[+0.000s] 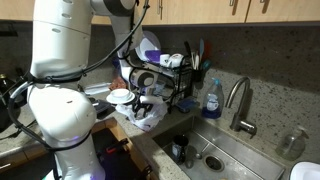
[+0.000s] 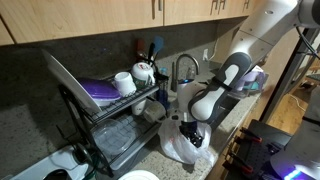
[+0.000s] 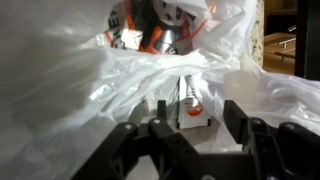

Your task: Take the white object out of the plastic bag and put it on the gray plate

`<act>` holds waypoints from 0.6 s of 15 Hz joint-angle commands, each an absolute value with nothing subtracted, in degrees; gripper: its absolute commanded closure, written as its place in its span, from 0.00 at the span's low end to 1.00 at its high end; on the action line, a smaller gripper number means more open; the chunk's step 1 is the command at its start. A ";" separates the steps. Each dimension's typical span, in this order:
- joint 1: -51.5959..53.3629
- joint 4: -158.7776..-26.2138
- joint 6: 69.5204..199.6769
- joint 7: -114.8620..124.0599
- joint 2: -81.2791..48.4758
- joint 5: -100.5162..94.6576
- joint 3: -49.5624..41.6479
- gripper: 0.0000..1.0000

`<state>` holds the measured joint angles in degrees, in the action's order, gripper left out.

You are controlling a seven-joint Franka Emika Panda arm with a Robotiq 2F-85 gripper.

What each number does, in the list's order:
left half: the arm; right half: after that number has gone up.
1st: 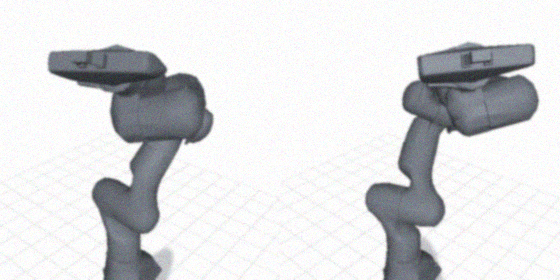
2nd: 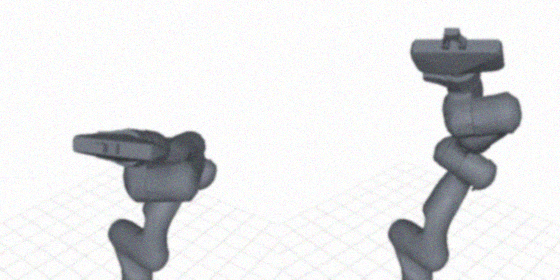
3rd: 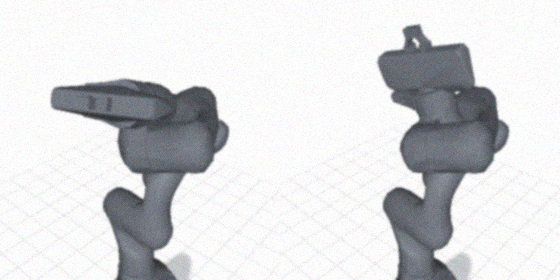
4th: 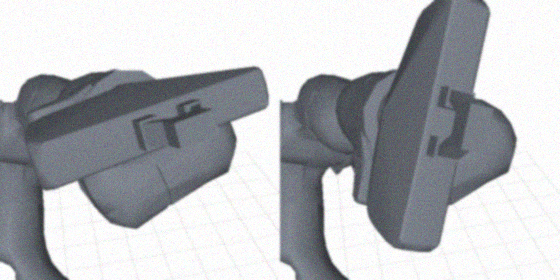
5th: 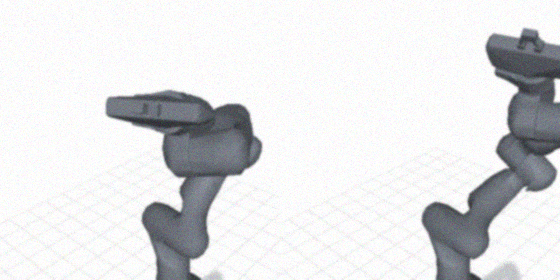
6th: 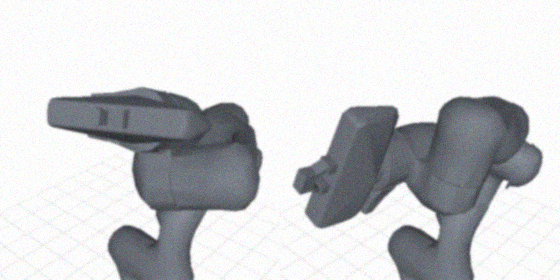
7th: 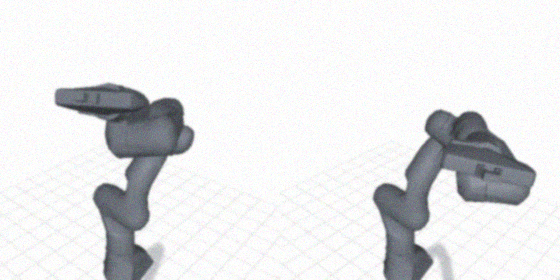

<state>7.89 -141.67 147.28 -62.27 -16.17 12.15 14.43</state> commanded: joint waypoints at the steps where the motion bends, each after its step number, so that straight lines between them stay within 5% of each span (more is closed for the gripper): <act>1: 5.94 -142.01 149.20 -60.59 -16.10 12.21 15.34 0.39; 9: 6.02 -141.59 150.76 -60.73 -17.66 12.00 16.61 0.41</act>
<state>6.39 -141.67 148.08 -61.52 -16.37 12.02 14.82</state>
